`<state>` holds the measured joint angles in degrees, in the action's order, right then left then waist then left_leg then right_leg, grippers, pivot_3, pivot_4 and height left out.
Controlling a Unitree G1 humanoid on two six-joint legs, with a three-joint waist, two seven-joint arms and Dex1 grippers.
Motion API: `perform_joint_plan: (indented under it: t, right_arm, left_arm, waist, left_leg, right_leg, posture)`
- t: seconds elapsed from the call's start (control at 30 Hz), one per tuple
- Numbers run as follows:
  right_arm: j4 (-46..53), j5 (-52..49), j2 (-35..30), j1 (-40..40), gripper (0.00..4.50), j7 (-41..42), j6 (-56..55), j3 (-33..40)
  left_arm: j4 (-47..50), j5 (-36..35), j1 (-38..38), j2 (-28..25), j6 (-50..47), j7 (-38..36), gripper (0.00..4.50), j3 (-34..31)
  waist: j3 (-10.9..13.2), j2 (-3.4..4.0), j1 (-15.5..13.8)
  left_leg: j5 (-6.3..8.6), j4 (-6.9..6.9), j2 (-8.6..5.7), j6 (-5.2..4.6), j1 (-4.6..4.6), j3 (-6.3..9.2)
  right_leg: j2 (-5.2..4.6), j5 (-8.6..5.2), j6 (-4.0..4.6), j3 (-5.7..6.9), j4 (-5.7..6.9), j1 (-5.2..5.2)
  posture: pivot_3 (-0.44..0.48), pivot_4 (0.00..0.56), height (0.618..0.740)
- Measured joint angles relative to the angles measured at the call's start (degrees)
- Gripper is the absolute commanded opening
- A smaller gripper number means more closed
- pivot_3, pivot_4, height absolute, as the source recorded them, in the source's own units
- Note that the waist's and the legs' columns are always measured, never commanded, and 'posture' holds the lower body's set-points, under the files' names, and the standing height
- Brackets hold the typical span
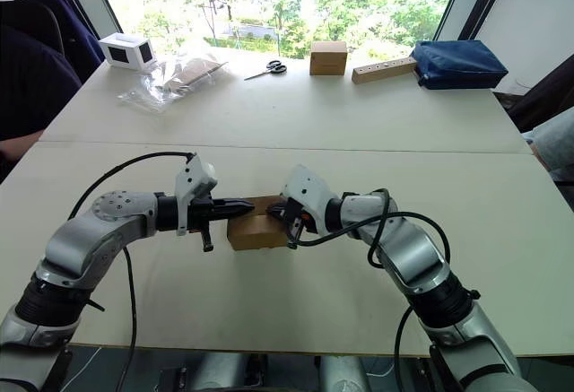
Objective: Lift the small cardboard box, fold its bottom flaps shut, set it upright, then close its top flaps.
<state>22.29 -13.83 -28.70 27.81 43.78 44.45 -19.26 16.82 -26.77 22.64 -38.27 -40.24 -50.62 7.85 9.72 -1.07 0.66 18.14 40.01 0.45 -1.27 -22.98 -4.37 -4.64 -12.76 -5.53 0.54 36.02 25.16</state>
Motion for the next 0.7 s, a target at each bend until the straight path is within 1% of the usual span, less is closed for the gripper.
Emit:
perform_joint_plan:
  t: [0.33,0.4,0.47,0.5,0.6,0.7]
  right_arm:
    - [0.0,0.3,0.1,0.3,0.0,-0.1,0.0,-0.4]
    - [0.0,-0.5,0.6,0.3,0.0,-0.1,-0.1,0.6]
    - [0.0,-2.2,1.4,-0.4,0.0,-0.1,-1.6,3.3]
    - [0.1,-2.6,1.6,-0.6,0.0,-0.1,-2.0,4.1]
    - [1.1,-5.9,2.4,-2.7,0.0,0.0,-4.6,9.2]
    - [3.5,-9.3,2.5,-4.1,0.0,-0.3,-4.9,13.9]
  left_arm:
    - [0.0,0.3,-0.2,-0.1,0.7,-1.7,0.02,0.0]
    - [-0.1,-1.3,-0.7,1.1,-0.1,-1.2,0.02,-1.9]
    - [0.5,-3.2,-1.9,4.6,0.3,2.3,0.02,-6.5]
    - [0.9,-3.7,-2.1,5.4,0.8,3.3,0.02,-7.9]
    - [3.5,-7.3,-2.4,4.8,-2.3,6.6,0.02,-13.6]
    - [5.5,-10.4,-4.6,3.0,-4.6,7.2,0.02,-17.5]
  waist:
    - [0.0,0.0,0.0]
    - [0.0,0.0,0.0]
    - [0.0,0.0,0.0]
    - [0.0,-0.03,-0.1]
    - [0.0,-0.04,0.0]
    - [0.0,-0.04,0.1]
  left_leg:
    - [0.0,0.0,0.0,0.0,0.0,0.0]
    - [0.0,0.0,0.02,0.0,-0.01,0.0]
    - [0.0,0.0,0.01,0.0,-0.02,0.01]
    - [0.0,0.0,0.03,0.0,-0.03,0.03]
    - [0.0,0.0,0.02,0.0,-0.04,0.03]
    - [0.0,-0.01,0.04,0.0,-0.01,0.03]
  right_leg:
    - [0.01,0.01,-0.01,0.0,0.0,-0.01]
    - [0.0,0.03,-0.05,0.0,0.0,0.0]
    - [-0.01,0.04,-0.07,0.0,0.0,0.01]
    - [0.0,0.04,-0.07,0.0,-0.01,0.01]
    - [-0.01,0.04,-0.08,0.0,0.0,0.01]
    - [-0.01,0.04,-0.08,0.0,0.0,0.01]
  posture:
    - [0.0,0.15,0.74]
    - [0.0,0.15,0.74]
    - [0.0,0.15,0.74]
    - [0.0,0.15,0.74]
    - [0.0,0.15,0.74]
    - [0.0,0.15,0.74]
